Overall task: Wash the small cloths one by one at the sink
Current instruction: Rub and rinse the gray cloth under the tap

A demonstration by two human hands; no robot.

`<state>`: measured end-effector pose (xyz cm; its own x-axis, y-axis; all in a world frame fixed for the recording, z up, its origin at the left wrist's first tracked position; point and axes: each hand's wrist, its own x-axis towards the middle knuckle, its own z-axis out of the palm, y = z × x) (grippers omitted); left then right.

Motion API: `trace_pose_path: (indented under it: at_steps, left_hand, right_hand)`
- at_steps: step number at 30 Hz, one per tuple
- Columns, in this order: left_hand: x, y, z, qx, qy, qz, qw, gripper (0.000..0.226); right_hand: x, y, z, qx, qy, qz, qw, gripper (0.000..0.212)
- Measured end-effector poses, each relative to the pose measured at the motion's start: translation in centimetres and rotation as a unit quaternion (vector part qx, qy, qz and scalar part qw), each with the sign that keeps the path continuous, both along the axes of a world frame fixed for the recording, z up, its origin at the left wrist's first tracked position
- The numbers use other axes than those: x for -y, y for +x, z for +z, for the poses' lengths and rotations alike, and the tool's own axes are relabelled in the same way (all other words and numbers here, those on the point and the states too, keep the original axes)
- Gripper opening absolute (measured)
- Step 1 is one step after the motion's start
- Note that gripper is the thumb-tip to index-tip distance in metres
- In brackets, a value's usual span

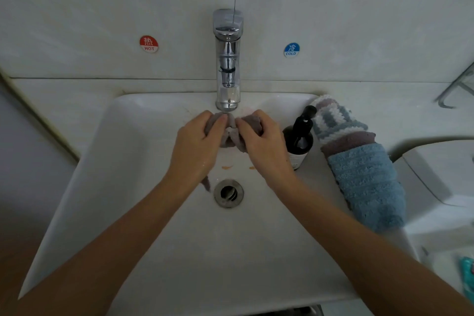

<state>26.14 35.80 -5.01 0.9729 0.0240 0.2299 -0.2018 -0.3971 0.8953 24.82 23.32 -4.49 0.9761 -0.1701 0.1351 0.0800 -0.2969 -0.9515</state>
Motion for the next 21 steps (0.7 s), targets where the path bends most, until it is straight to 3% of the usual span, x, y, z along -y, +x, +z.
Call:
trace_pose_path:
  at_steps: [3, 5, 9, 13, 17, 21]
  left_hand:
    - [1.8, -1.8, 0.0, 0.083, -0.001, 0.002, 0.997, 0.038]
    - [2.3, -1.8, 0.2, 0.092, -0.016, 0.016, 0.995, 0.036]
    - [1.8, -1.0, -0.2, 0.036, -0.057, 0.064, 0.996, 0.042]
    - [3.3, -3.5, -0.4, 0.044, -0.059, 0.025, 0.997, 0.04]
    - [2.4, -0.5, -0.3, -0.03, -0.081, 0.062, 0.994, 0.042]
    - [2.3, -2.8, -0.3, 0.002, -0.057, 0.044, 0.997, 0.041]
  right_hand:
    - [-1.1, 0.3, 0.3, 0.022, 0.106, -0.045, 0.993, 0.035]
    - [-1.9, 0.0, 0.3, 0.031, 0.155, -0.057, 0.986, 0.037]
    - [-3.0, -1.4, 0.0, 0.035, 0.153, -0.002, 0.988, 0.039]
    - [-1.9, 0.3, -0.2, -0.022, 0.202, -0.047, 0.978, 0.034]
    - [-2.8, -1.1, -0.8, -0.042, 0.164, -0.018, 0.985, 0.041]
    - [-2.9, -0.1, -0.7, -0.065, 0.181, -0.019, 0.981, 0.037]
